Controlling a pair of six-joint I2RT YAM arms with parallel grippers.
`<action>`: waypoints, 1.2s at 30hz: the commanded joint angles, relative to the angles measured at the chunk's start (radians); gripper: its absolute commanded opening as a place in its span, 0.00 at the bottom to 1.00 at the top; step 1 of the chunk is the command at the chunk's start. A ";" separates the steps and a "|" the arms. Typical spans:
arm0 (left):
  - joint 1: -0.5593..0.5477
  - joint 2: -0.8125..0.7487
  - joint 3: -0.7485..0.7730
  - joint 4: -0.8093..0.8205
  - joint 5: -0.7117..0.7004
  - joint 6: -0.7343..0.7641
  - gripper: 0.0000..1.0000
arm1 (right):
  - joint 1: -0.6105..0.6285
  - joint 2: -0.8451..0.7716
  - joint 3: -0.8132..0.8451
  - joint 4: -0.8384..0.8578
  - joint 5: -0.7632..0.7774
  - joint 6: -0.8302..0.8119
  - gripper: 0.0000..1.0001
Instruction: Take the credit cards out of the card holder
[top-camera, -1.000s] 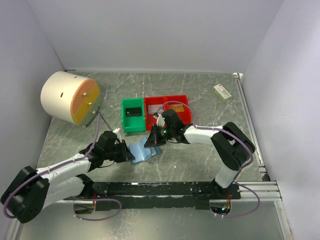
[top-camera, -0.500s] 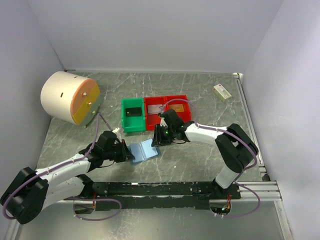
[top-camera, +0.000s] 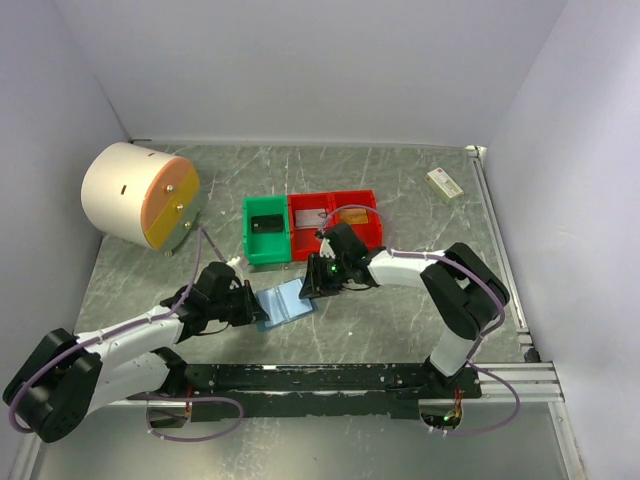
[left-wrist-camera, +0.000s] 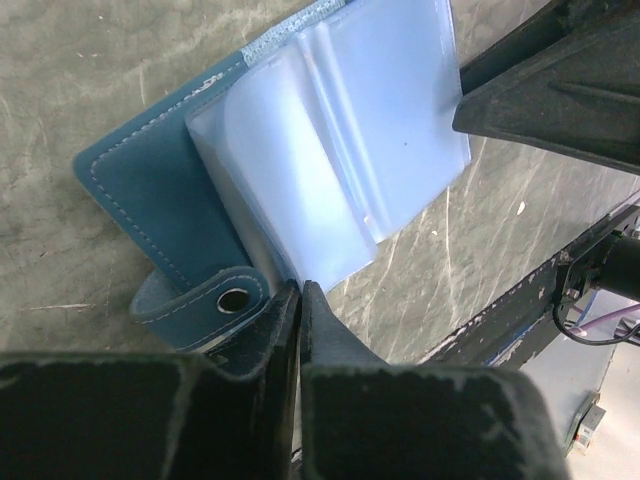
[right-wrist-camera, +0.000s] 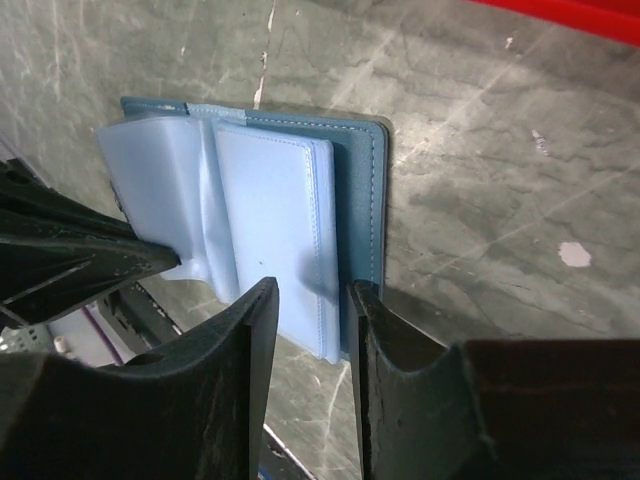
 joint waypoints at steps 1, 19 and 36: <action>-0.008 0.015 0.035 0.025 -0.001 0.023 0.11 | 0.007 0.021 -0.033 0.077 -0.092 0.040 0.33; -0.008 -0.009 0.035 0.002 -0.009 0.026 0.08 | 0.007 0.016 0.026 0.025 -0.011 0.033 0.06; -0.012 -0.039 0.032 0.001 -0.009 0.014 0.15 | 0.266 0.039 0.235 -0.432 0.731 -0.129 0.00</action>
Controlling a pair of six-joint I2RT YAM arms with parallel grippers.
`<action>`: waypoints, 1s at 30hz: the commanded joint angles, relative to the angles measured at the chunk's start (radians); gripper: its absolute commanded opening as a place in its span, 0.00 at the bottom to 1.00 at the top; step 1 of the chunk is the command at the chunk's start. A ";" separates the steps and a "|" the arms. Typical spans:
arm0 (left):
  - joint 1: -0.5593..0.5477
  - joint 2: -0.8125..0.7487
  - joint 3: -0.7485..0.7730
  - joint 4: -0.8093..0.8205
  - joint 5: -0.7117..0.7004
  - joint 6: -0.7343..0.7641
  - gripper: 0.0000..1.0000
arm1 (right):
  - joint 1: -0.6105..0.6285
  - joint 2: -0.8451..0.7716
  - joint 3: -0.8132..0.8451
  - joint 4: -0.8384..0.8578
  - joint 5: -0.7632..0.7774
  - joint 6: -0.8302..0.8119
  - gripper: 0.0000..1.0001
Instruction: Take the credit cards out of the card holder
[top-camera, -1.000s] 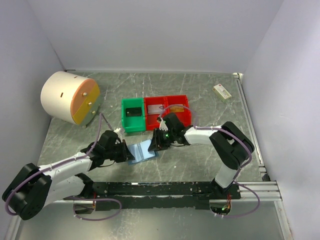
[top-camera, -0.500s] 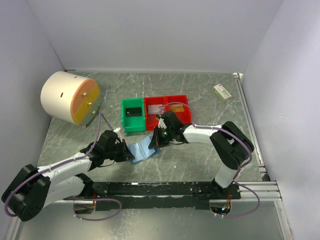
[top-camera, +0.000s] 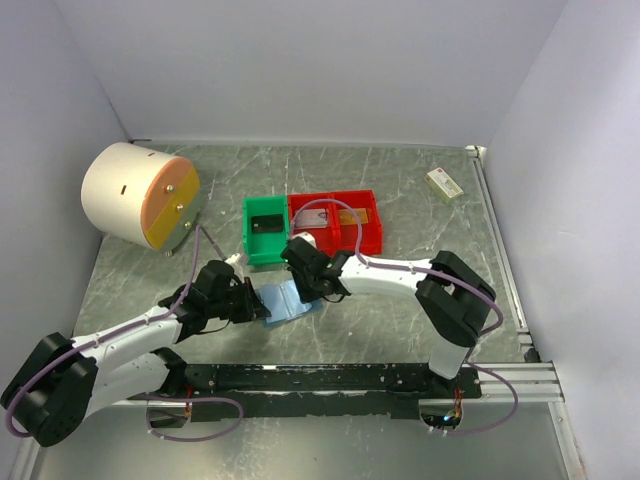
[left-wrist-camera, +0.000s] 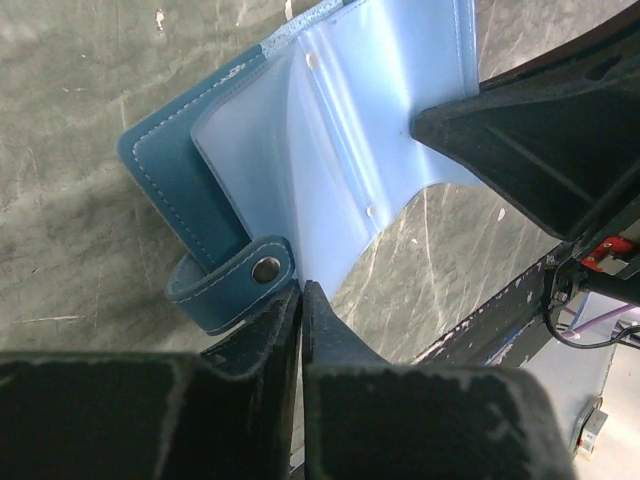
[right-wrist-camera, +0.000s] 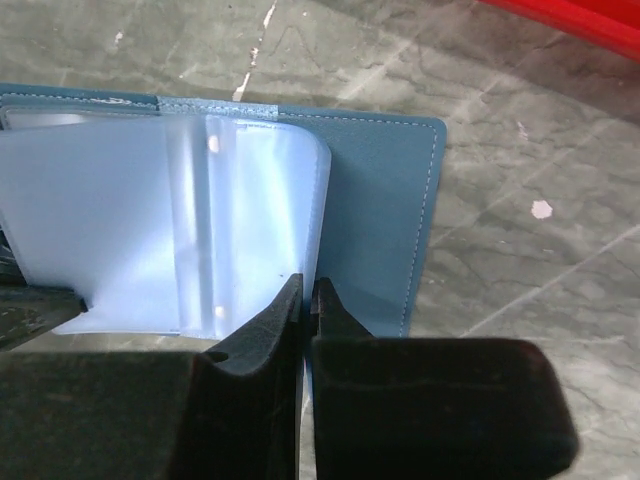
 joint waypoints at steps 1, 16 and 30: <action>-0.011 -0.017 0.021 0.001 0.000 0.003 0.17 | 0.010 0.012 0.016 -0.112 0.190 -0.023 0.00; -0.041 -0.052 0.001 -0.012 -0.028 -0.033 0.58 | -0.092 -0.051 -0.181 0.109 -0.201 0.150 0.00; -0.144 -0.058 0.125 -0.132 -0.248 -0.071 0.61 | -0.095 -0.052 -0.172 0.115 -0.214 0.138 0.00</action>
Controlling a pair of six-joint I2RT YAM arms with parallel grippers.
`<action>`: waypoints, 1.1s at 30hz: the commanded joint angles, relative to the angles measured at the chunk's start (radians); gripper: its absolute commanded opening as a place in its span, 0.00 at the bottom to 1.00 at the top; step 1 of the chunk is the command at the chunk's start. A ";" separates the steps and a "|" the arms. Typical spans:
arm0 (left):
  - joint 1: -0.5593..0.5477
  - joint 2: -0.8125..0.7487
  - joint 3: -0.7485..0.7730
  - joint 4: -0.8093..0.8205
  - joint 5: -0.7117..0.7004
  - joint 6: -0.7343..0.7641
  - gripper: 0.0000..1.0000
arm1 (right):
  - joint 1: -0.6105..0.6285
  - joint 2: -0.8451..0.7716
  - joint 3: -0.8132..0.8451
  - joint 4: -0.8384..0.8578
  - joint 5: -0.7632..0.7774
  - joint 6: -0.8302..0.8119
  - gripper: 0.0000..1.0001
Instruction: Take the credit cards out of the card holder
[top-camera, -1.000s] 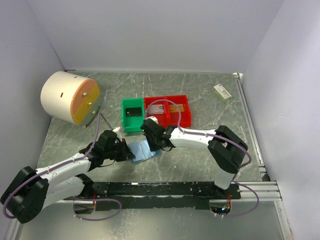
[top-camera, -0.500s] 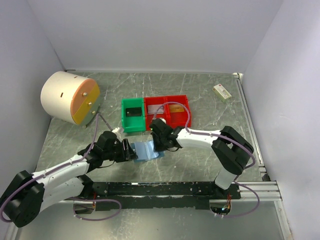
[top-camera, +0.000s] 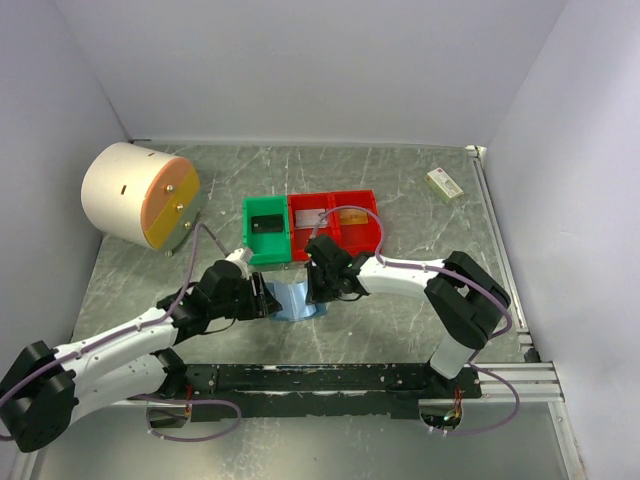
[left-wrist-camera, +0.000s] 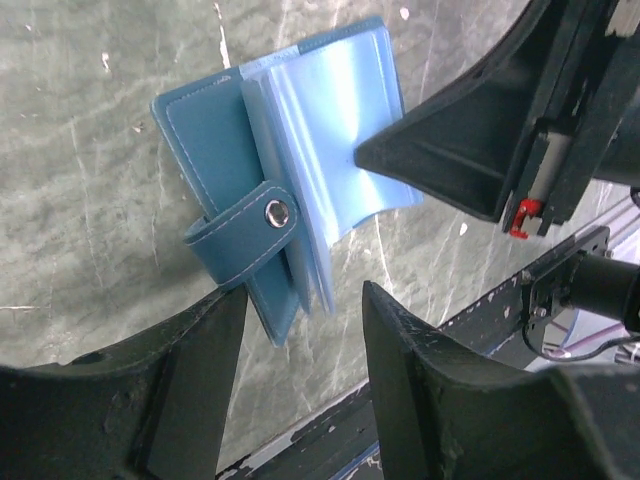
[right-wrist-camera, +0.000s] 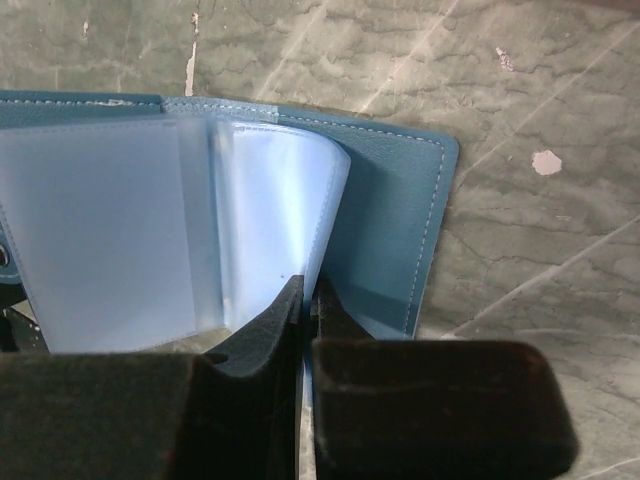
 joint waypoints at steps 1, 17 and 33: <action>-0.020 0.045 0.061 -0.053 -0.109 -0.013 0.60 | 0.004 0.013 -0.012 -0.014 -0.016 0.001 0.00; -0.090 0.026 0.118 -0.088 -0.182 -0.033 0.65 | 0.004 0.025 0.013 -0.030 -0.013 -0.006 0.00; -0.098 0.239 0.093 0.005 -0.181 -0.041 0.47 | 0.004 0.025 0.015 -0.013 -0.035 -0.004 0.00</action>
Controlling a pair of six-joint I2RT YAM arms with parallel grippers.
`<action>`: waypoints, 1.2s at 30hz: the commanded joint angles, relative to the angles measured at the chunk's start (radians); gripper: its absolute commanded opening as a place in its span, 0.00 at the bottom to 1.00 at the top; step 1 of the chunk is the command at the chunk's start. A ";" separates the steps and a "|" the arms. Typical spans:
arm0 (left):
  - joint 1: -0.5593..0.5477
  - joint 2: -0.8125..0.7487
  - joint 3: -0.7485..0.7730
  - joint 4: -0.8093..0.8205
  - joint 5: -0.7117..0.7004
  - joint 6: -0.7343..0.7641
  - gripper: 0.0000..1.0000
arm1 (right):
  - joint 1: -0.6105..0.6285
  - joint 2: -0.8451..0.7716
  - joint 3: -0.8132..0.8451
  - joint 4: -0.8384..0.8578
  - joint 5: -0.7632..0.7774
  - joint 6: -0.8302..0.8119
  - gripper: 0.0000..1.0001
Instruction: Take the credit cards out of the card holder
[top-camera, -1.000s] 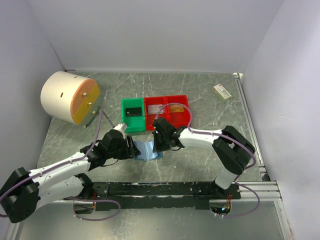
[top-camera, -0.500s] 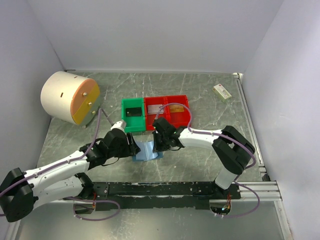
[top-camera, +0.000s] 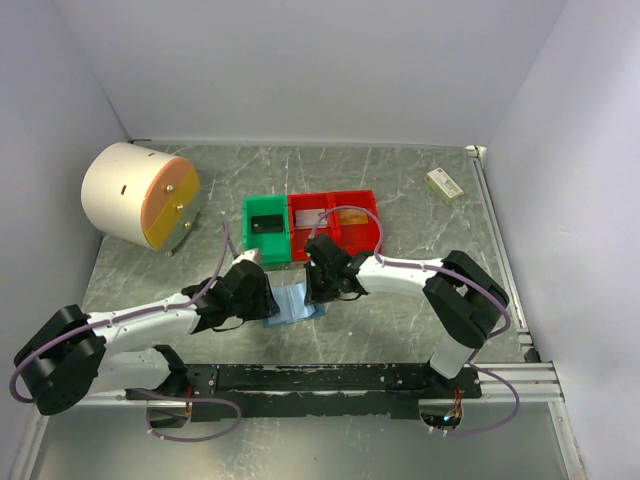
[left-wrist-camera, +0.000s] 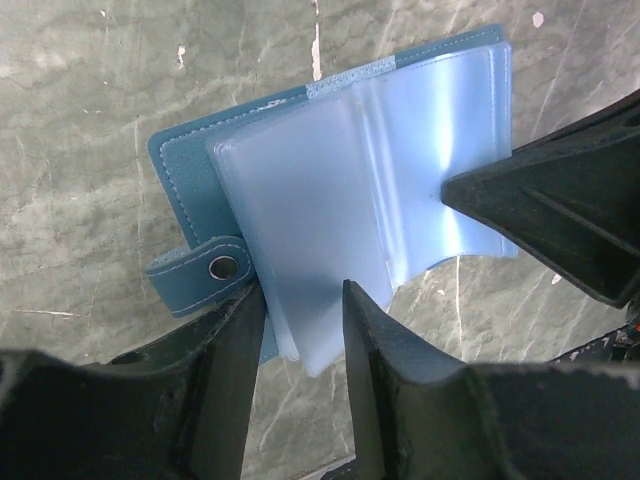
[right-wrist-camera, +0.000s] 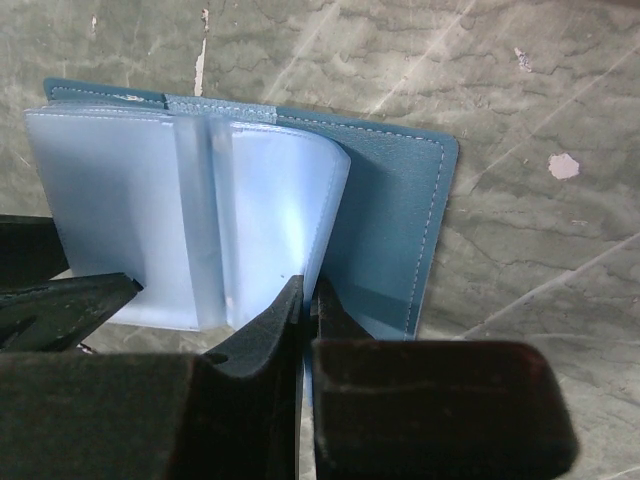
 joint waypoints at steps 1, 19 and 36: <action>-0.012 0.019 -0.004 0.050 0.011 0.008 0.47 | 0.004 0.018 0.005 -0.012 -0.015 -0.004 0.00; -0.092 0.084 0.047 0.058 -0.030 -0.015 0.22 | 0.006 -0.012 -0.016 -0.014 -0.028 -0.025 0.00; -0.379 0.379 0.385 -0.395 -0.450 -0.233 0.07 | 0.078 -0.172 -0.157 0.027 0.005 0.073 0.00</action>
